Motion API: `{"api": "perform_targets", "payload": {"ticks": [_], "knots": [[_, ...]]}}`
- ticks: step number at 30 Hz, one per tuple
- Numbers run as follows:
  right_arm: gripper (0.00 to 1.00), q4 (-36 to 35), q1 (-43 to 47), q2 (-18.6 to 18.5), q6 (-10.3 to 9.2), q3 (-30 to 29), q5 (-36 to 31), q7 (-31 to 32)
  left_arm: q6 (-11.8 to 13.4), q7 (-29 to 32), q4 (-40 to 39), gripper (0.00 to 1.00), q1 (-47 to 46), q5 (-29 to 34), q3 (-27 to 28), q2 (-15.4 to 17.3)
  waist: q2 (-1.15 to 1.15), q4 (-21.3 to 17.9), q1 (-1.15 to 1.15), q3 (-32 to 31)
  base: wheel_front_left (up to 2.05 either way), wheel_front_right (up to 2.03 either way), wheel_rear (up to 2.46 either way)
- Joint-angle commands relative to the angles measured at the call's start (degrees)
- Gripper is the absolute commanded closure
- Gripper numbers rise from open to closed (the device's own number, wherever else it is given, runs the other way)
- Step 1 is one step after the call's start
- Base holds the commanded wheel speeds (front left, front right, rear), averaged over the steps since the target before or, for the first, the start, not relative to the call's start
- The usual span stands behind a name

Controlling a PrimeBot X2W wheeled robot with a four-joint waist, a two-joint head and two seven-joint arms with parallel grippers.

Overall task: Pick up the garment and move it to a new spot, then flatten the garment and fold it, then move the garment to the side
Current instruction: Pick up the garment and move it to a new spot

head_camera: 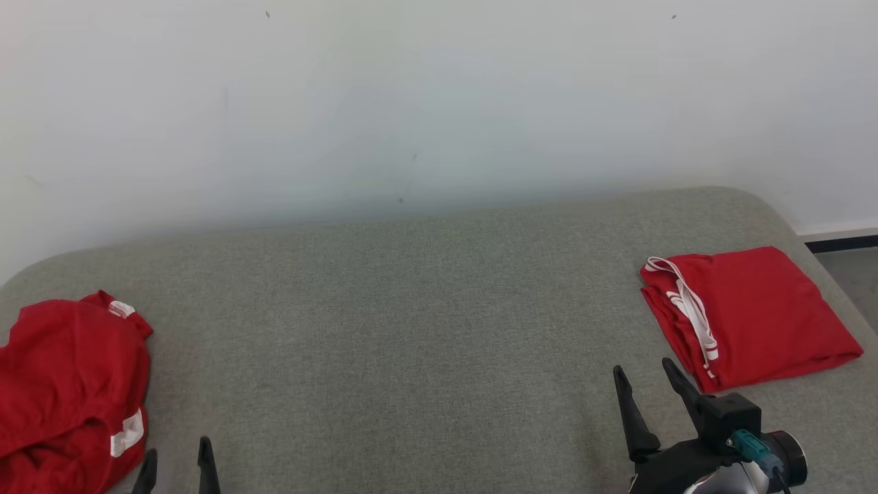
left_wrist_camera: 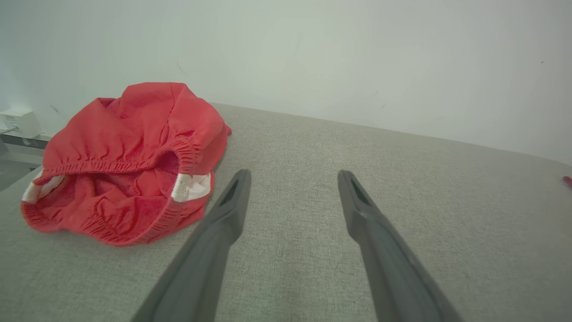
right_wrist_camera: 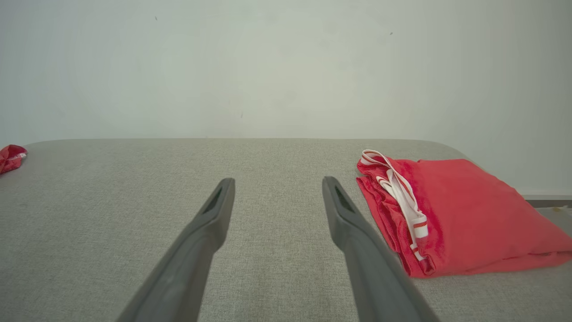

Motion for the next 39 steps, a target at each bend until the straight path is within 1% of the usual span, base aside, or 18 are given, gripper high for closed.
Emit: {"api": "perform_targets", "payload": {"ticks": [1, 5, 13, 21, 26, 32, 39], "knots": [[0.00, 0.2, 0.6, 0.1, -0.16, -0.2, -0.4, 0.2, 0.0, 0.0, 0.4, 0.00, -1.0, -0.1, -0.1, 0.0, 0.00, -0.1, 0.00, 0.1, 0.00, 0.00, 0.00], [0.00, 0.4, 0.7, 0.4, -0.16, -0.5, -0.7, 0.6, -0.2, 0.0, 1.9, 0.00, -2.7, -0.5, 0.0, 0.0, 0.00, -0.4, 0.00, 0.3, 0.00, 0.00, 0.00], [0.00, 0.5, 1.0, 0.7, -0.16, -0.9, -0.5, 0.2, -1.2, 0.0, 1.6, 0.00, -3.5, 0.0, 0.2, 0.0, 0.00, -0.9, 0.00, 0.7, 0.00, 0.00, 0.00], [0.00, 0.5, 1.5, 1.0, -0.16, -1.1, 0.2, 0.1, -1.9, 0.0, 1.2, 0.00, -3.7, 0.3, 0.3, 0.0, 0.00, -0.8, 0.00, 0.6, 0.00, 0.00, 0.00], [0.00, 0.5, 1.6, 1.1, -0.16, -1.0, 0.4, 0.3, -2.0, 0.0, 1.4, 0.00, -3.9, 0.4, 0.2, 0.0, 0.00, -0.4, 0.00, 0.4, 0.00, 0.00, 0.00], [0.00, 0.4, 1.9, 1.2, -0.16, -1.0, 0.4, 0.6, -1.9, 0.0, 1.3, 0.00, -4.0, 0.5, 0.0, 0.0, 0.00, 1.2, 0.00, 0.2, 0.00, 0.00, 0.00], [0.00, 0.9, 2.3, 1.3, -0.16, -0.6, 0.7, 0.4, -1.9, 0.0, 0.8, 0.00, -3.5, 1.6, 0.7, 0.2, 0.00, 5.7, 0.00, -0.4, 0.00, 0.00, 0.00]]}}
